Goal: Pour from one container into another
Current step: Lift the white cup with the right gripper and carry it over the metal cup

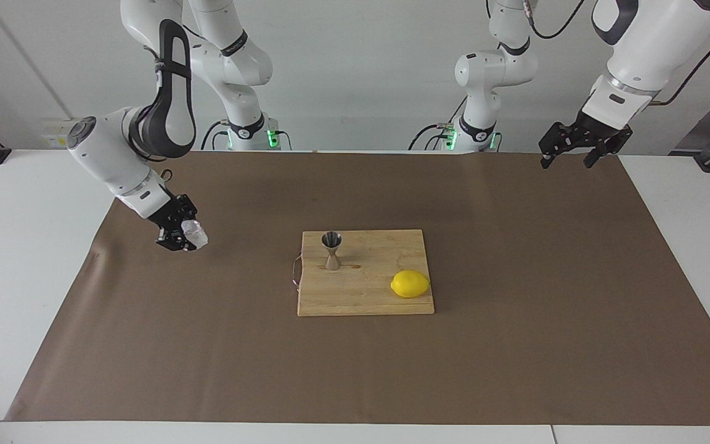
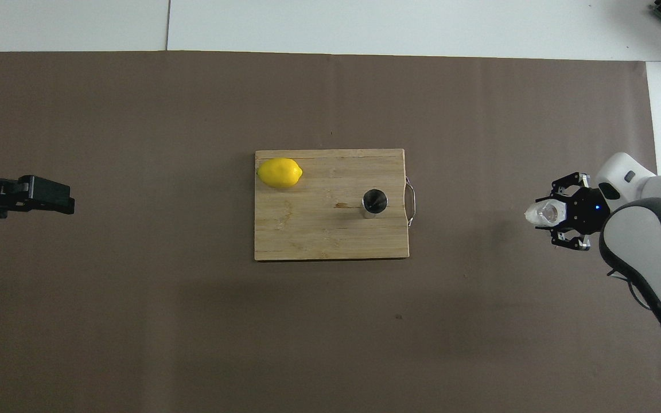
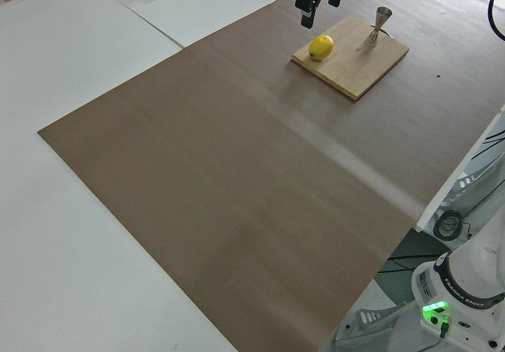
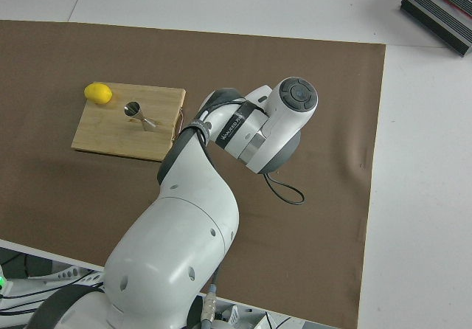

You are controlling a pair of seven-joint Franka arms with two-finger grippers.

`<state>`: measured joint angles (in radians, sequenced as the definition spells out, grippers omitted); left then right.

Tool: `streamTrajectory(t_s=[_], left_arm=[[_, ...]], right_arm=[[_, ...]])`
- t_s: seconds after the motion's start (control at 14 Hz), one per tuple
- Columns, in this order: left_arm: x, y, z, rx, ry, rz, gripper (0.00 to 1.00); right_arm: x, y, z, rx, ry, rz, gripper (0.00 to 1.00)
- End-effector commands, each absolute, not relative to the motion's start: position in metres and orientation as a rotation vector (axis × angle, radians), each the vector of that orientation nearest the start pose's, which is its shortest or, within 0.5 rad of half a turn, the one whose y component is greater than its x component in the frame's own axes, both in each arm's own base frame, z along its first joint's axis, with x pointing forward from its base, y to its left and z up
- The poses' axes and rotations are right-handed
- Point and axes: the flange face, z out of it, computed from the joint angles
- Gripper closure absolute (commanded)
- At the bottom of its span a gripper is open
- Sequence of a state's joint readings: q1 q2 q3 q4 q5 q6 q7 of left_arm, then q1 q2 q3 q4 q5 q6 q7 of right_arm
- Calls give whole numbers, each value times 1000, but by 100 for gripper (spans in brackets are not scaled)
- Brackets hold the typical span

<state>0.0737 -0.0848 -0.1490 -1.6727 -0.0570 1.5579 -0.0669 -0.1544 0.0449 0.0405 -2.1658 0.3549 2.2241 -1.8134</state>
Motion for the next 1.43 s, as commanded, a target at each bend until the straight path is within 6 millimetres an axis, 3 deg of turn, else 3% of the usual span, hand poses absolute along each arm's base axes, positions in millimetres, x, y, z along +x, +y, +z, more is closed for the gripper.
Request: streamTrajectory(t_s=[0.0,0.14,0.5,0.64,0.93,1.07,1.36], left_arm=[[524,-47,623,-3193,5,73,0],[524,-47,623,-3193,5,73,0],[523,-47,622,-3193,5,76,0],[524,-47,623,-3193,5,73,0],[523,-47,622,-3193,5,76,0],[523,-47,622,-3193,5,76,0],[524,-47,623,-3193,5,73,0]], right_arm=[[554,-12,403,-2292,-1958,-279,100],[565,11,424,-2354,-1921,-242,100],[578,108,456,-2472,-1948,-191,100],[585,134,471,-2509,-1922,-186,100],[583,190,469,-2569,-2006,-141,100],[593,204,460,-2551,-2040,-127,100],[595,249,454,-2491,-2245,-39,100]])
